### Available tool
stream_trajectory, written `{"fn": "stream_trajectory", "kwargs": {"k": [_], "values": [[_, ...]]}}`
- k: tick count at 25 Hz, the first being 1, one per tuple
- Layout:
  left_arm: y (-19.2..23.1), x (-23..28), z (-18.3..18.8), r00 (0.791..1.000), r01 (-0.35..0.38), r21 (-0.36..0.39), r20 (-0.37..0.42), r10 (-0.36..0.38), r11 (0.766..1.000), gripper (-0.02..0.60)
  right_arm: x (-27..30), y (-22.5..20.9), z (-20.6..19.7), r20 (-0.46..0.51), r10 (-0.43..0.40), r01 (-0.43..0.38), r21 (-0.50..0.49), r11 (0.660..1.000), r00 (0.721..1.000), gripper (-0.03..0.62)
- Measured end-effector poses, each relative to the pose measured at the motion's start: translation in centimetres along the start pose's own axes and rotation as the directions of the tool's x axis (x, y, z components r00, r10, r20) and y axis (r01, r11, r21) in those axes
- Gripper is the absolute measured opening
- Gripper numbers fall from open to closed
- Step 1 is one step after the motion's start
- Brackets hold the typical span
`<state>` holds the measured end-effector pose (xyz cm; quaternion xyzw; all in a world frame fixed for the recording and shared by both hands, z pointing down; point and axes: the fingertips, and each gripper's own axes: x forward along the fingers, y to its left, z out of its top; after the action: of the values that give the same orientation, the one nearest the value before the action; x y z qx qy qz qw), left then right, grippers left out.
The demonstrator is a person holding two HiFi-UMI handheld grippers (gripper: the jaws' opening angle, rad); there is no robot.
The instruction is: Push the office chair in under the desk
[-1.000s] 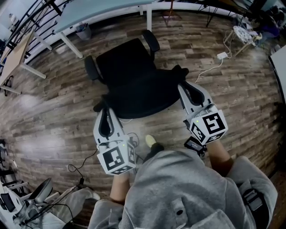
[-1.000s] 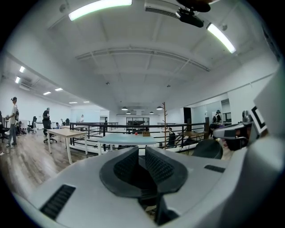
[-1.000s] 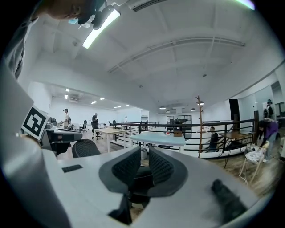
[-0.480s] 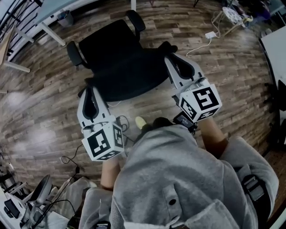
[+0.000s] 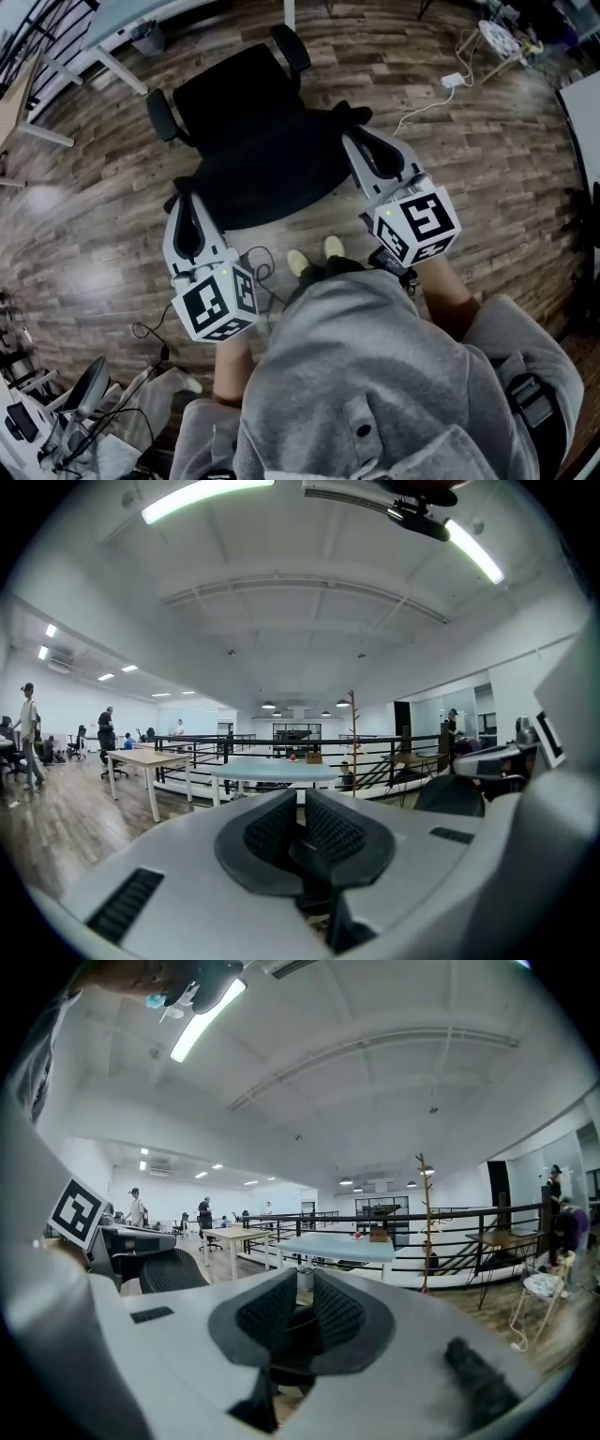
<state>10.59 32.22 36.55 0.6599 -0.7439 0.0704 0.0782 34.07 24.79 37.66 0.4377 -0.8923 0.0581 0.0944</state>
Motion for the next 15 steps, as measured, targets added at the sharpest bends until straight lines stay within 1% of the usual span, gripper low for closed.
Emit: {"fn": "stream_trajectory", "kwargs": {"k": [7,11,15], "values": [[0.1,0.5,-0.2,0.998,-0.059,-0.010,-0.031,0.059,0.998,0.034,1.6,-0.3,-0.5,-0.009,0.062,-0.062,0.023,0.998,0.998,0.038],[0.5,1.4,0.3,0.996,-0.082,-0.004,-0.026,0.082,0.997,0.034,2.9,-0.5,0.5,0.018,0.050,-0.050,0.011,0.999,0.999,0.037],[0.4,1.5,0.4,0.996,-0.080,-0.012,-0.039,0.079,0.997,0.034,2.9,-0.8,0.5,0.001,-0.009,0.009,0.018,1.000,1.000,0.037]]}}
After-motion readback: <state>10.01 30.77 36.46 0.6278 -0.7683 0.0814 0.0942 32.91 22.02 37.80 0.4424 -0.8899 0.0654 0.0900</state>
